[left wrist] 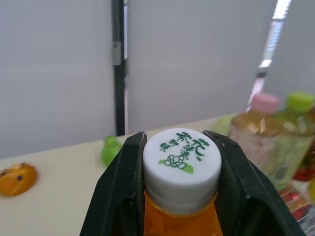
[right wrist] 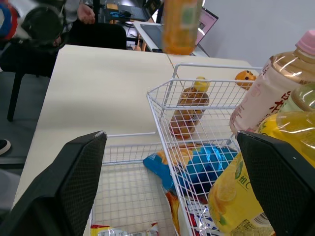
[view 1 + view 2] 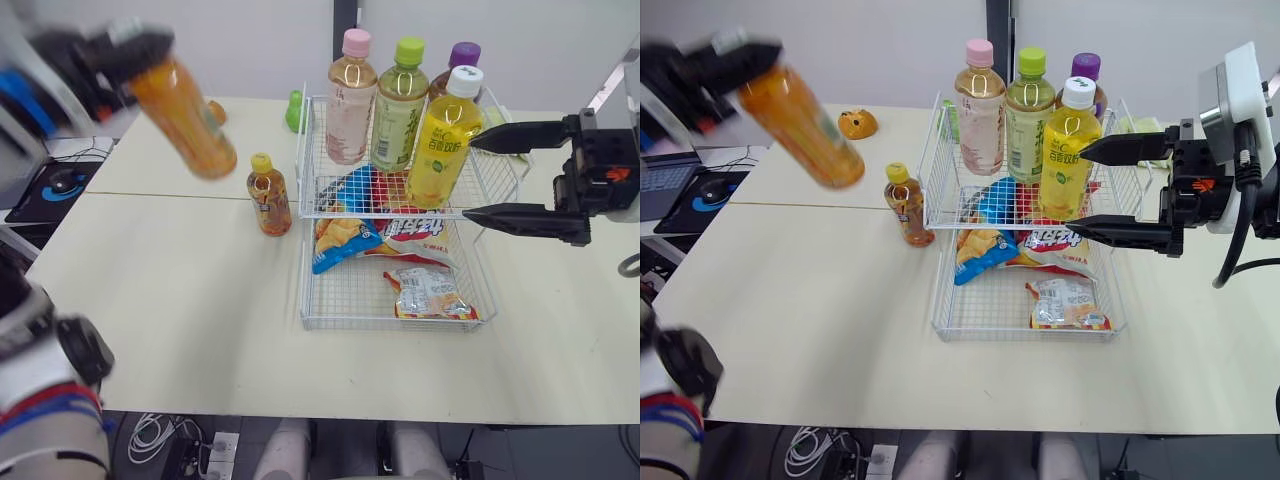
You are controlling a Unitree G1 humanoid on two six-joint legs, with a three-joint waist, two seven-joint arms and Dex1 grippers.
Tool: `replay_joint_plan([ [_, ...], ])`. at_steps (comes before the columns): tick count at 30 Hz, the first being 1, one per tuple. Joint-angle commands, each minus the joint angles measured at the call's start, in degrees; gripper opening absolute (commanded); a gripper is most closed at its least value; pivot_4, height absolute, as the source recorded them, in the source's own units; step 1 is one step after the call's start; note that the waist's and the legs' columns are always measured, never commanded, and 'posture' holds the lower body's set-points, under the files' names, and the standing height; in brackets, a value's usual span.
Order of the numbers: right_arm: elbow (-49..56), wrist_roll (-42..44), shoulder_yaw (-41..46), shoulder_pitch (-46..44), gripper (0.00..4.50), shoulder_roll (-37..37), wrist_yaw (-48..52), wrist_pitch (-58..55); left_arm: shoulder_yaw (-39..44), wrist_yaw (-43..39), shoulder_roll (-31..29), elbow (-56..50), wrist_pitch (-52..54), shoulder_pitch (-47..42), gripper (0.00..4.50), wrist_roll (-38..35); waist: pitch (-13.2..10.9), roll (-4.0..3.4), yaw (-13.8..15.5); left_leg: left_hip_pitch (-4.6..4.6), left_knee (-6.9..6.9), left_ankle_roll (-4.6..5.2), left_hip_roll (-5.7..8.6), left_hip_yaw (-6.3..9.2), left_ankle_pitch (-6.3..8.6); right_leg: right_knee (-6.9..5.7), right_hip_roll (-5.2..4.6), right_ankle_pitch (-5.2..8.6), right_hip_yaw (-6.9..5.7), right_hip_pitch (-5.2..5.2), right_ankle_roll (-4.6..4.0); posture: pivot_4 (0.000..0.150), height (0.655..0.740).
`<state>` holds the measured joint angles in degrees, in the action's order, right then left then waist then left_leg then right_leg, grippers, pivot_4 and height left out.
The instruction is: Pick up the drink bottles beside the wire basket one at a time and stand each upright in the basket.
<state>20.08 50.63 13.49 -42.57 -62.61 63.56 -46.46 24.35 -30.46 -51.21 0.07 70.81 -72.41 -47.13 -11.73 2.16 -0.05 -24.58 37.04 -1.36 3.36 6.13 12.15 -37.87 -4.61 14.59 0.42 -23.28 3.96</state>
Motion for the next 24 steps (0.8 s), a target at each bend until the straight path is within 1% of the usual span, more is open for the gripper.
replay_joint_plan([
  [1, 1.02, -0.30, 3.10, 0.61, 4.50, -1.10, -0.77, 1.09, -6.09, -8.41, -0.67, 4.96, -0.85, -9.99, 1.37, -2.04, 0.04, -0.06, -0.22, 0.02, -0.02, 0.01, 0.05, -0.07, 0.01, 0.01, -0.07, 0.02, 0.07, 0.01, 0.03, 0.150, 0.7400],
  [4, 1.54, -0.15, 4.17, 1.31, 4.50, -1.11, -1.88, 1.06, -12.13, -14.00, 1.30, 8.25, -1.79, -15.17, 1.37, -1.00, 0.09, -0.27, -0.39, 0.16, -0.10, 0.01, 0.16, -0.12, 0.01, -0.06, -0.22, 0.11, 0.33, 0.01, 0.16, 0.150, 0.7400],
  [7, 2.19, -0.25, 5.01, 1.98, 4.50, -0.81, -2.75, 1.93, -17.08, -17.85, 4.34, 10.98, -3.99, -17.79, 1.37, 0.98, 0.07, -0.29, -0.58, 0.19, -0.09, 0.01, 0.07, -0.24, 0.01, -0.19, -0.12, 0.10, 0.30, 0.00, 0.10, 0.150, 0.7400],
  [9, 2.36, 0.20, 5.26, 2.14, 4.50, -0.60, -3.30, 1.92, -19.53, -19.66, 5.69, 11.60, -5.64, -17.66, 1.37, 2.60, 0.07, -0.29, -0.84, 0.19, -0.08, 0.01, 0.04, -0.26, 0.00, -0.19, -0.09, 0.10, 0.32, -0.01, 0.10, 0.150, 0.7400],
  [10, 2.33, 0.99, 5.69, 2.12, 4.50, -0.43, -4.24, 1.10, -22.29, -20.91, 6.82, 10.99, -8.64, -16.43, 1.37, 4.89, 0.07, -0.29, -1.05, 0.19, -0.08, 0.01, 0.04, -0.27, 0.00, -0.19, -0.09, 0.10, 0.34, -0.01, 0.09, 0.150, 0.7400],
  [13, 2.26, 2.41, 6.81, 1.88, 4.50, -0.01, -6.40, -0.03, -26.96, -20.55, 12.32, 11.63, -15.31, -13.77, 1.37, 10.17, 0.07, -0.30, -1.40, 0.19, -0.08, 0.01, 0.07, -0.23, 0.01, -0.19, -0.15, 0.10, 0.43, -0.03, 0.09, 0.150, 0.7400],
  [18, 2.79, 2.26, 7.58, 3.00, 4.50, -0.98, -6.99, 0.13, -28.57, -19.61, 18.91, 13.14, -18.75, -11.69, 1.37, 13.67, 0.06, -0.30, -1.69, 0.16, -0.09, 0.03, 0.09, -0.16, 0.02, -0.20, -0.19, 0.09, 0.51, -0.12, 0.09, 0.150, 0.7400],
  [24, 3.72, 3.46, 9.43, 4.45, 4.50, -1.98, -7.61, -0.87, -29.57, -20.41, 22.93, 13.55, -20.52, -10.06, 1.37, 16.04, 0.04, -0.34, -1.76, 0.01, -0.09, 0.04, 0.08, -0.19, 0.02, -0.22, -0.19, 0.09, 0.53, -0.32, 0.10, 0.150, 0.7400],
])
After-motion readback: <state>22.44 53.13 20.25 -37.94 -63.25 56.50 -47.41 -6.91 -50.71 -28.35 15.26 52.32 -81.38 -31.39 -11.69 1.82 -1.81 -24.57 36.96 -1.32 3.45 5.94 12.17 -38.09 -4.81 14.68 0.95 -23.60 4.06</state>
